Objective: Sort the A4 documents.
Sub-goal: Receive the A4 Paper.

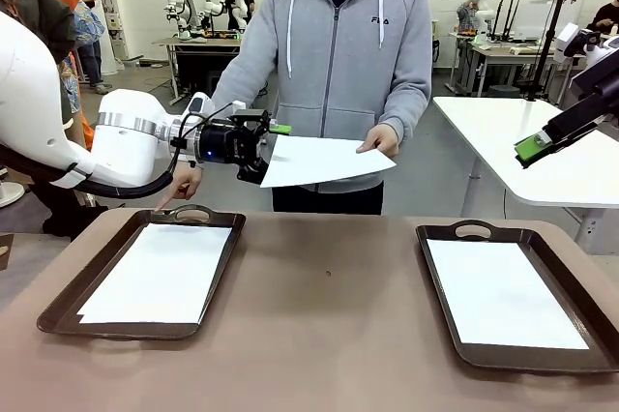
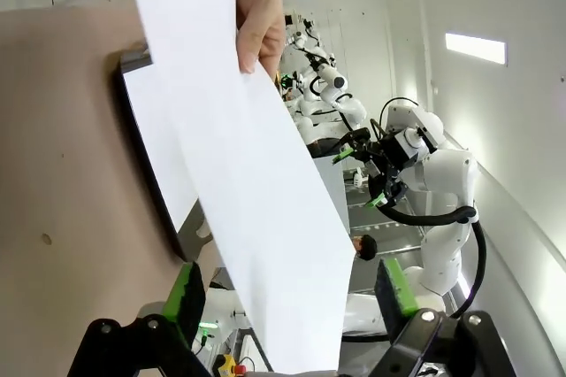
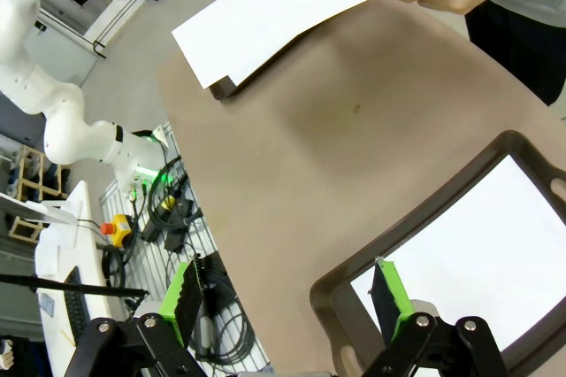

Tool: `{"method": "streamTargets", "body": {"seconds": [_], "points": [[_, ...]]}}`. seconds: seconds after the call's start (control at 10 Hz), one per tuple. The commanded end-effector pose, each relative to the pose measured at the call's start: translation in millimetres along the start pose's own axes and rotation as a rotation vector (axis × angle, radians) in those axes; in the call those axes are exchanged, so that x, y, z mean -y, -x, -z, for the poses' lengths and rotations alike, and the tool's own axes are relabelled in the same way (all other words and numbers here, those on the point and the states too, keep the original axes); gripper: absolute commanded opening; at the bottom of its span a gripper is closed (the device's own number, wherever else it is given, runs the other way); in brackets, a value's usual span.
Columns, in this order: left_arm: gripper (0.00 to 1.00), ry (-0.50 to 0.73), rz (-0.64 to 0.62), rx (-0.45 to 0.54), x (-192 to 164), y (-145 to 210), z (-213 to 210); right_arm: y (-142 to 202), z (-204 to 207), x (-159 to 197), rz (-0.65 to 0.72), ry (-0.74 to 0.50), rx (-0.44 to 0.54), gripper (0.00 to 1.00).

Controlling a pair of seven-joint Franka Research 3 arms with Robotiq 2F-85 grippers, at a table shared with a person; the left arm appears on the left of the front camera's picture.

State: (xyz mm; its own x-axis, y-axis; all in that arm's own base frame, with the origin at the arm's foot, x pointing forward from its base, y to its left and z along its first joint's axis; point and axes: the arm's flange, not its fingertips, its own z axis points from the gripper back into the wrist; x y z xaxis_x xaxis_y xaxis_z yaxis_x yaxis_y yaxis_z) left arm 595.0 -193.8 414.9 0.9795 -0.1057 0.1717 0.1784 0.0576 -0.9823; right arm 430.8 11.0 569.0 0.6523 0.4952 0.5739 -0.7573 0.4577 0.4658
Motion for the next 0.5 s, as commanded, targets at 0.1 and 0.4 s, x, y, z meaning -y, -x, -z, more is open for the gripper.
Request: {"method": "streamTargets", "body": {"seconds": [0.1,0.4], "points": [[1.0,0.031,-0.054,-0.039,-4.9,0.7,16.0,0.7,2.1,0.1,-0.004,-0.008,0.012,1.0],[1.0,0.062,-0.013,-0.038,-4.1,3.1,14.5,0.7,2.1,0.1,-0.004,-0.008,0.012,1.0]]}}
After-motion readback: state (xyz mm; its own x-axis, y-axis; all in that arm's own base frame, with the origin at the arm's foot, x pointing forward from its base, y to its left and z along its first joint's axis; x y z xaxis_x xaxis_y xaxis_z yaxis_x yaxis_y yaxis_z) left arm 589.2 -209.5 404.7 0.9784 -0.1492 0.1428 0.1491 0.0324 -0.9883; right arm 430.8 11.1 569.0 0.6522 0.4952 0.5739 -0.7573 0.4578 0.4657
